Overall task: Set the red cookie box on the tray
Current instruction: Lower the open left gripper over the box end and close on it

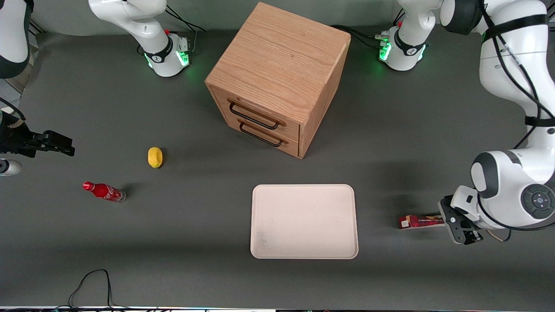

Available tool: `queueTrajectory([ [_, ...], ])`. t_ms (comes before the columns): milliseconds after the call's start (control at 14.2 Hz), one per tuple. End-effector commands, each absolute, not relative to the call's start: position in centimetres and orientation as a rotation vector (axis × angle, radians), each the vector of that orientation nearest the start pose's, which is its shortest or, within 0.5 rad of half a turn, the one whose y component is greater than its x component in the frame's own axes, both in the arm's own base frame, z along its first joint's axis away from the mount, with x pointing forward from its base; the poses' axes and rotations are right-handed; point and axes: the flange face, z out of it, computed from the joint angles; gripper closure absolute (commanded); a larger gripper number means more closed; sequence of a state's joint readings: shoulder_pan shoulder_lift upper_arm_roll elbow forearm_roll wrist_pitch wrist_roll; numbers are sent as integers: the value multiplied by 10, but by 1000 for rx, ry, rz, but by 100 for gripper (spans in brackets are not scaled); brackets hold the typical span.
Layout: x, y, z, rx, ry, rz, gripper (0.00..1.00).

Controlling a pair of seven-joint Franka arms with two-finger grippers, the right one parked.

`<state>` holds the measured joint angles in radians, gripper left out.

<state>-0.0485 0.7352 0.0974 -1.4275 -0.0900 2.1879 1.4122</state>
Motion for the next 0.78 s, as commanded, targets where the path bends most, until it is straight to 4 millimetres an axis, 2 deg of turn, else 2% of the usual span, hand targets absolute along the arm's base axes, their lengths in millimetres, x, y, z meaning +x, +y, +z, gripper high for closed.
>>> queueTrajectory([
  [0,719,31,246,-2477,1909,-99,23],
  [71,718,35,242,-2473,1902,-103,64],
  [141,717,35,240,-2476,1899,-104,100],
  [424,718,36,237,-2465,1876,-132,100],
  [565,721,35,247,-2465,1868,-149,100],
  [706,726,34,270,-2463,1867,-170,100],
])
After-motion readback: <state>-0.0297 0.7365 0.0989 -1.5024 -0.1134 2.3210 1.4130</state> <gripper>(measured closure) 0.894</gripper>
